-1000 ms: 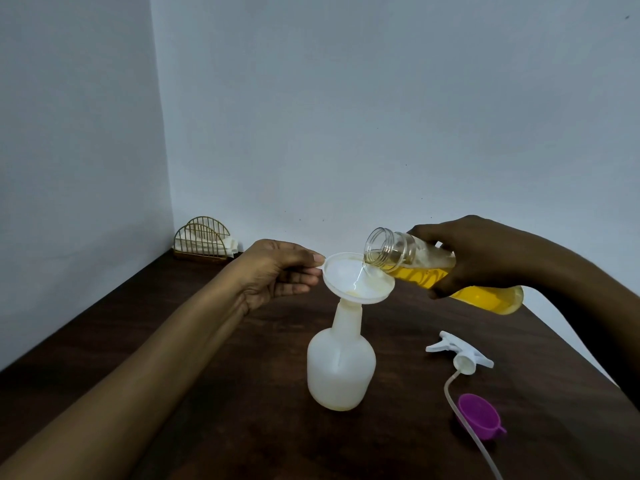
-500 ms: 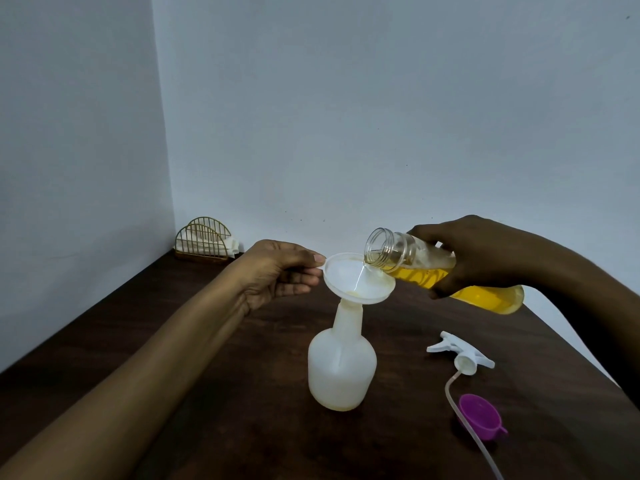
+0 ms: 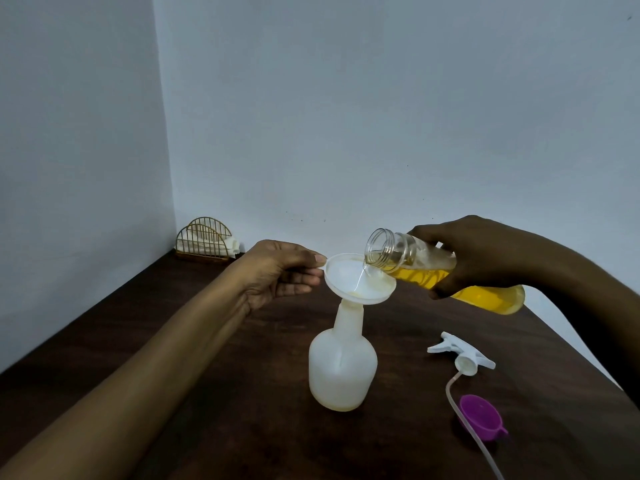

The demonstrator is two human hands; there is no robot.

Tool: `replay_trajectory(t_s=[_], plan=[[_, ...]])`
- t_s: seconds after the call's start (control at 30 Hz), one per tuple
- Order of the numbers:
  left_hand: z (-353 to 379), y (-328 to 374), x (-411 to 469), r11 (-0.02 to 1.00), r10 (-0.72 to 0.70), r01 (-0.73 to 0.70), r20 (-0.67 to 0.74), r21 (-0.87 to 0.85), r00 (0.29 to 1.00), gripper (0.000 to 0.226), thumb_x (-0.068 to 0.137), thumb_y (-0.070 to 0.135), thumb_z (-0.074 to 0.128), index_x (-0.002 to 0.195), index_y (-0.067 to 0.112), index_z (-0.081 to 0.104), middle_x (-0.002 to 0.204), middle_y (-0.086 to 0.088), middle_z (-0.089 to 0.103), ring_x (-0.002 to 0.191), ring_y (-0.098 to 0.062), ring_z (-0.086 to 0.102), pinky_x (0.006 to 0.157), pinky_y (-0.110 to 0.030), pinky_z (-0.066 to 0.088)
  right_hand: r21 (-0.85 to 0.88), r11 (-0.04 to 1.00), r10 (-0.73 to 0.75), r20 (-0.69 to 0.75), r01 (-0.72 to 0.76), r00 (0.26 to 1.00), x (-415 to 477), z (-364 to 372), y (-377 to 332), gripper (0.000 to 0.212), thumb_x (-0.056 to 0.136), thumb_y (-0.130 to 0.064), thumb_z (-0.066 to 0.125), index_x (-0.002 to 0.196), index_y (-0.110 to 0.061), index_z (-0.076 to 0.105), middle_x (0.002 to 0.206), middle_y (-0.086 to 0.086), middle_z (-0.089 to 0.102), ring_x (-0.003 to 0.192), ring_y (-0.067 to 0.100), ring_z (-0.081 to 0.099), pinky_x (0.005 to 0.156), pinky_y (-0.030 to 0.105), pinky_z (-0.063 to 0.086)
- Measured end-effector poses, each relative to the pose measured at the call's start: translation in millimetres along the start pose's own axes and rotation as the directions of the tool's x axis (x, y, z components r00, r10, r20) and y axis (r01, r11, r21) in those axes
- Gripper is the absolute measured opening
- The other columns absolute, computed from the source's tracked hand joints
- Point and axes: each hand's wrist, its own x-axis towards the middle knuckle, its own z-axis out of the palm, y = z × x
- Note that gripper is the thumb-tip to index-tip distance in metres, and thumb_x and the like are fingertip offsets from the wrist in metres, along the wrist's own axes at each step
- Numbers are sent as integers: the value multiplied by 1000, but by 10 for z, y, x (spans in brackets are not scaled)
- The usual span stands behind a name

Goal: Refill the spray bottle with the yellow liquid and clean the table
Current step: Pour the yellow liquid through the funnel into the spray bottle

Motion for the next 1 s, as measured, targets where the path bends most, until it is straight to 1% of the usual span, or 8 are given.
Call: replay_trajectory(t_s=[0.07,0.2,0.33,0.53,0.8,1.0], plan=[[0,-3,-3,1000,1,-1,1,-1,1000,7,85,6,62,81,4,68,55,-1,68,45,-5,63,44,-16,52,2,1000,-5,-3,6,1000,4,-2,0,59,65,-41,80,115,-34,49,102,-16,55,102,17,56,83,37,48],[1,-3,-6,1000,3,-3,0,-4,1000,8,86,5,62,80,5,68,55,-2,68,45,-5,63,44,-16,52,8,1000,-18,-9,18,1000,7,1,11,59,65,-40,81,114,-37,48,98,-19,51,101,16,56,81,34,47],[2,-3,-6,1000,5,-5,2,-6,1000,8,86,5,62,80,4,68,55,-2,68,45,-5,63,44,-16,52,-4,1000,-24,-11,24,1000,11,-1,10,54,65,-40,80,106,-40,45,95,-20,50,101,15,55,80,33,46],[1,0,-5,1000,2,-2,1,-5,1000,7,85,5,63,82,4,68,55,-2,68,45,-5,63,44,-16,52,-1,1000,-11,-6,11,1000,9,-8,3,61,65,-40,81,117,-35,48,102,-18,52,103,16,56,82,35,47],[3,2,-9,1000,4,-4,0,-2,1000,6,85,5,63,82,3,68,54,-2,68,44,-5,63,44,-16,52,-6,1000,-9,1,9,1000,8,-19,-13,58,66,-40,80,114,-35,48,100,-18,50,103,16,55,81,33,46],[1,1,-9,1000,4,-4,5,3,1000,6,85,5,63,83,3,68,54,-1,68,45,-5,63,45,-16,52,-5,1000,-8,-6,8,1000,11,-14,-9,63,66,-40,81,119,-34,48,98,-20,47,102,15,54,82,34,46]])
